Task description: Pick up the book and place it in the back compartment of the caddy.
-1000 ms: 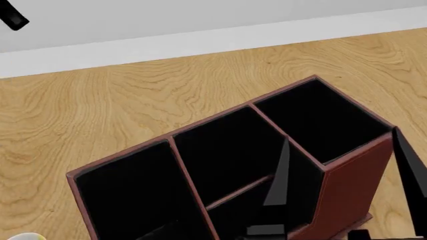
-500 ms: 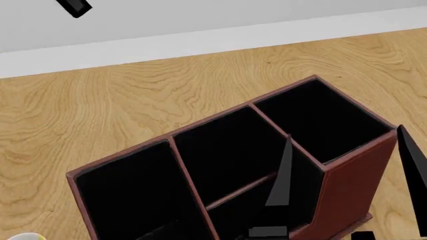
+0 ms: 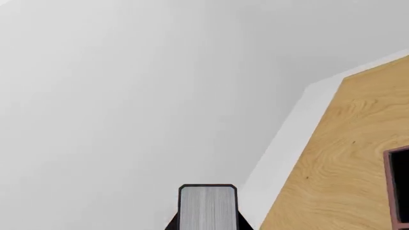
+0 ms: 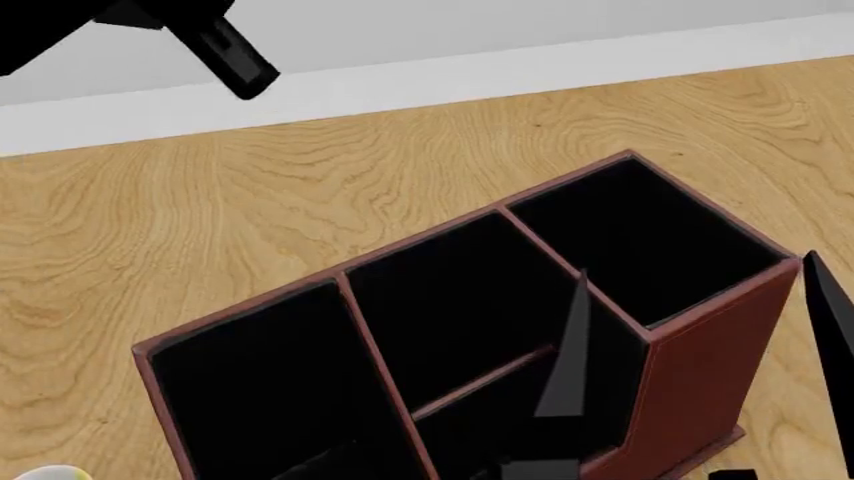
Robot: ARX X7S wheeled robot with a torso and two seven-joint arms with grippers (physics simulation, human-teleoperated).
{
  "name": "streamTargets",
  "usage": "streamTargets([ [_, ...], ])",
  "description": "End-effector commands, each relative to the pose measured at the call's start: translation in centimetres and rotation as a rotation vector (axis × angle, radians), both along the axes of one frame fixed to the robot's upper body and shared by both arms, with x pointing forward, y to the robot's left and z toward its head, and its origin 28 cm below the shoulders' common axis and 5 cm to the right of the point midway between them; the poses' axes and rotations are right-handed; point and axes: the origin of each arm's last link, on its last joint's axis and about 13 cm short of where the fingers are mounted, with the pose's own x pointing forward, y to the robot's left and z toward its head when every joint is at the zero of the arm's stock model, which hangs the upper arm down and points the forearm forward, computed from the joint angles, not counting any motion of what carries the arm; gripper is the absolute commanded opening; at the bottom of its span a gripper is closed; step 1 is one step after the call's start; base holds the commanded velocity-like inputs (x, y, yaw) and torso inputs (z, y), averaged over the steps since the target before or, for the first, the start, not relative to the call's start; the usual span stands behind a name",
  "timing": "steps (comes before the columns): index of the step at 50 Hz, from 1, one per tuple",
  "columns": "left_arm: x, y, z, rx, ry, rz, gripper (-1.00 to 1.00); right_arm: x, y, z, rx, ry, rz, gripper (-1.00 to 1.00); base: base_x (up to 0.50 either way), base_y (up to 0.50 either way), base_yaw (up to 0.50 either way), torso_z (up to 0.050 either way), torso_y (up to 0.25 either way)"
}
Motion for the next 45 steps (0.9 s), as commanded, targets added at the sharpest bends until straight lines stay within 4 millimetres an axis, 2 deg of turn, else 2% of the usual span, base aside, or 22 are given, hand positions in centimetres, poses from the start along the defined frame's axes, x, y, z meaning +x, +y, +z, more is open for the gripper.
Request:
streamTargets([
  [1,-1.9,-1.4,0.1,-0.067,0.044,-0.016,-1.0,-0.1,0.0,0.4,0.007,-0.043,0.008,1.0,0.0,0.0,0.0,0.0,0.0],
  [4,-1.9,-1.8,-0.6,-0.071,0.061,-0.025,-1.0,-0.1,0.0,0.4,0.008,-0.044,0.005,1.0,0.0,0.0,0.0,0.0,0.003],
  [6,-2.5,-1.8,-0.4,-0.104,0.031,0.018,-1.0,-0.3,-0.1,0.5,0.009,-0.047,0.003,1.0,0.0,0.0,0.0,0.0,0.0],
  [8,-3.5,-2.4,-1.0,-0.077,0.082,-0.053,-1.0,-0.3,-0.1,0.6,0.009,-0.049,0.002,1.0,0.0,0.0,0.0,0.0,0.0],
  [13,-4.5,-3.1,-1.5,-0.072,0.1,-0.077,-1.0,-0.2,0.0,0.6,0.01,-0.048,0.01,1.0,0.0,0.0,0.0,0.0,0.002],
  [22,-5.2,-3.3,-2.6,-0.046,0.118,-0.098,-1.0,-0.2,0.1,0.6,0.012,-0.048,0.013,1.0,0.0,0.0,0.0,0.0,0.001],
  [45,-6.9,-4.4,-2.6,-0.122,0.166,-0.179,-1.0,-0.3,0.1,0.6,0.013,-0.051,0.021,1.0,0.0,0.0,0.0,0.0,0.002],
])
